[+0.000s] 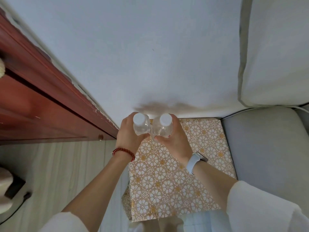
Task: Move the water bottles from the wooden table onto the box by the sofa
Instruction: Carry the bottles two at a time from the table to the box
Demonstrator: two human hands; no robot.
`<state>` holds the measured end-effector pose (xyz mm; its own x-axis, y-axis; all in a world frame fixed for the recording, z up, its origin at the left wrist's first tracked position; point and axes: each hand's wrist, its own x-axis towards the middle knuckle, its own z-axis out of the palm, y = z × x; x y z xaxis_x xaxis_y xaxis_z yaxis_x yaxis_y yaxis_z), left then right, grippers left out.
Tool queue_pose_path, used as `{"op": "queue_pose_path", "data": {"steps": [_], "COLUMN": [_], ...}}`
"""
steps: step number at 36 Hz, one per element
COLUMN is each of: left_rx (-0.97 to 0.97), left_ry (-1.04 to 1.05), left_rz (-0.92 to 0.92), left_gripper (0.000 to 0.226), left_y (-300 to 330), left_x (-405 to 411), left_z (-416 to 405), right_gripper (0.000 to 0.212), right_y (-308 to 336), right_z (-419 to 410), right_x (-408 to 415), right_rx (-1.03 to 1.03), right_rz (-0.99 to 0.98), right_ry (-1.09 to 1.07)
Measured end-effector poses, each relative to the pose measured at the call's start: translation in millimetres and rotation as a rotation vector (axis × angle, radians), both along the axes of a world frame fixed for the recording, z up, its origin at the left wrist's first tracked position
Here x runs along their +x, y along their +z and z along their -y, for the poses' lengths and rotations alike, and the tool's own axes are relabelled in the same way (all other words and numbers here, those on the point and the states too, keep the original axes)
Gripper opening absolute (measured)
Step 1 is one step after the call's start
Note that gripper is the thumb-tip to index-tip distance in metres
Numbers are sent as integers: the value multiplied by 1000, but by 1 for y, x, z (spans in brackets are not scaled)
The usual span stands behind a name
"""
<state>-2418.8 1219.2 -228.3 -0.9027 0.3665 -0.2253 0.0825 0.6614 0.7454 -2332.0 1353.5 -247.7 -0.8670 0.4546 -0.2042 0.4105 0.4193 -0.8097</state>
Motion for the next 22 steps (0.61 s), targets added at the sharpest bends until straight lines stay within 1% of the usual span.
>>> {"op": "queue_pose_path", "data": {"steps": [5, 8, 11, 17, 22], "left_rx": [-6, -3, 32, 3, -3], "left_ry": [5, -15, -32, -47, -4], "left_rz": [-100, -89, -73, -85, -112], "left_gripper": [79, 79, 74, 66, 65], "left_y": [4, 4, 4, 7, 8], "left_x": [-6, -9, -8, -16, -19], "left_z": [-3, 0, 5, 5, 1], "right_gripper": [77, 76, 73, 71, 68], "right_y": [5, 7, 8, 3, 3], "right_z": [0, 2, 4, -1, -3], "right_x": [-19, -25, -28, -28, -30], "right_rx": [47, -42, -117, -125, -123], "right_rz": [-9, -23, -20, 4, 14], "right_ry": [-57, -111, -147, -96, -47]}}
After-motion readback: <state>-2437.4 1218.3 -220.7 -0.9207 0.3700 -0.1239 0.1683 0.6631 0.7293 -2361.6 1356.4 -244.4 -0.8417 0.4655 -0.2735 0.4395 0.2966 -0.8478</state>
